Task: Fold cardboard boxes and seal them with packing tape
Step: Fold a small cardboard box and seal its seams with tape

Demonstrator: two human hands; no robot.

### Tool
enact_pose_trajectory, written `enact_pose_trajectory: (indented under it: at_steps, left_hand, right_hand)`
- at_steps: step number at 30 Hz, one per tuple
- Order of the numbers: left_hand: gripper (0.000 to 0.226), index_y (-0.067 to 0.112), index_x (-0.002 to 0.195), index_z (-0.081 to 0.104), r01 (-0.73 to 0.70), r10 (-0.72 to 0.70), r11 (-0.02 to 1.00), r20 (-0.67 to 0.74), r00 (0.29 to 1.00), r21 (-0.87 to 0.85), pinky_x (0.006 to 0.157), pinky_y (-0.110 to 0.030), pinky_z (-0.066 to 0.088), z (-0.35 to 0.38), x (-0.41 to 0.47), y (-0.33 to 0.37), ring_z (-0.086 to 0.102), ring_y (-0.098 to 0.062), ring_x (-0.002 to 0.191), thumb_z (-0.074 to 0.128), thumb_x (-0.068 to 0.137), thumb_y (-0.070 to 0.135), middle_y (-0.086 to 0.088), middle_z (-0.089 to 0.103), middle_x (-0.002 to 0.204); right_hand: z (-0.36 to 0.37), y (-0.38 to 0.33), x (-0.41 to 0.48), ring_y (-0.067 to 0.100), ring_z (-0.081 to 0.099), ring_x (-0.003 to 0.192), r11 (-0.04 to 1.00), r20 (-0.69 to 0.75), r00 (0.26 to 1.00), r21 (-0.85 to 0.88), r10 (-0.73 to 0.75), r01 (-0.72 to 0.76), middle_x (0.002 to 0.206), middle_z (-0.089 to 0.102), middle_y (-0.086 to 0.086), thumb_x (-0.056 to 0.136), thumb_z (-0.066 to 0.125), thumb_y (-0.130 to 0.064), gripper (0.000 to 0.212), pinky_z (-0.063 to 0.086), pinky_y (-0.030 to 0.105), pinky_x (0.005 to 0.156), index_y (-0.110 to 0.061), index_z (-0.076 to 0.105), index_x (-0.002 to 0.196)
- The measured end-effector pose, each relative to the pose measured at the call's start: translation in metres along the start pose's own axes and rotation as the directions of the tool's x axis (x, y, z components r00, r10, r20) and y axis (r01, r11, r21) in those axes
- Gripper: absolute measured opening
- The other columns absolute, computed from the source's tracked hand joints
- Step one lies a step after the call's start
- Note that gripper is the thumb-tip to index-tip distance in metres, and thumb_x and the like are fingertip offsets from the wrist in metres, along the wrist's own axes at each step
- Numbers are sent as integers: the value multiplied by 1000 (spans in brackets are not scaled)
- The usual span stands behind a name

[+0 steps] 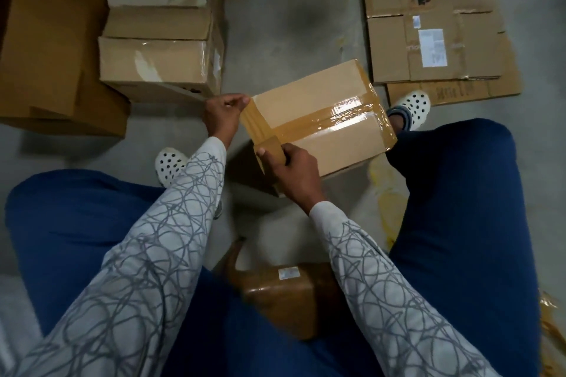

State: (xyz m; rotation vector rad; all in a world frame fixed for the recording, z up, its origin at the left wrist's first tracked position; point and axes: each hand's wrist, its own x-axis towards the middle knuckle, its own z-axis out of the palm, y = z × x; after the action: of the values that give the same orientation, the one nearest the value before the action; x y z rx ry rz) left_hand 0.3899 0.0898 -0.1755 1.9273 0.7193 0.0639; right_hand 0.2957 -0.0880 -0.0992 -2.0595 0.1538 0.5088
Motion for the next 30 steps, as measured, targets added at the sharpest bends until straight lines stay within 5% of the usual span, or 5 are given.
enact_pose_trajectory:
  at_steps: [6,12,21,24,30]
  left_hand:
    - [23,15,105,81,-117,117,992,0,993,44,82,-14,52,10,17,-2,72,-4,91,79,85,26,3,78,101]
    - [20,23,99,82,-104,92,983,86,992,148,84,-30,58,5,31,-9,73,-9,87,75,84,35,9,78,95]
    - [12,10,96,77,-147,112,967,169,979,210,85,-32,56,-5,46,-2,70,-19,91,70,91,18,0,72,91]
    - [13,9,98,78,-157,114,966,211,971,204,84,-33,57,-6,47,-5,70,-18,90,71,90,16,-1,72,91]
    - [20,20,113,76,133,-135,991,252,958,25,71,-35,62,-1,49,-20,72,-22,89,66,96,25,-3,74,103]
  right_hand:
    - [7,-4,20,32,69,88,996,0,997,48,73,-73,92,74,10,94,61,-54,42,55,48,83,-12,70,92]
    - [13,-5,24,26,69,85,987,50,989,71,142,-145,89,74,6,94,64,-51,35,57,49,82,-18,69,87]
    - [13,-6,21,27,70,83,984,69,985,74,160,-165,86,73,4,80,57,-71,54,59,51,78,-18,70,86]
    - [14,-6,22,26,70,82,985,71,986,71,150,-155,85,73,6,88,63,-61,46,58,51,79,-15,70,86]
    - [16,-7,21,25,70,86,989,84,989,69,123,-129,94,75,10,93,65,-53,45,58,48,82,-9,73,97]
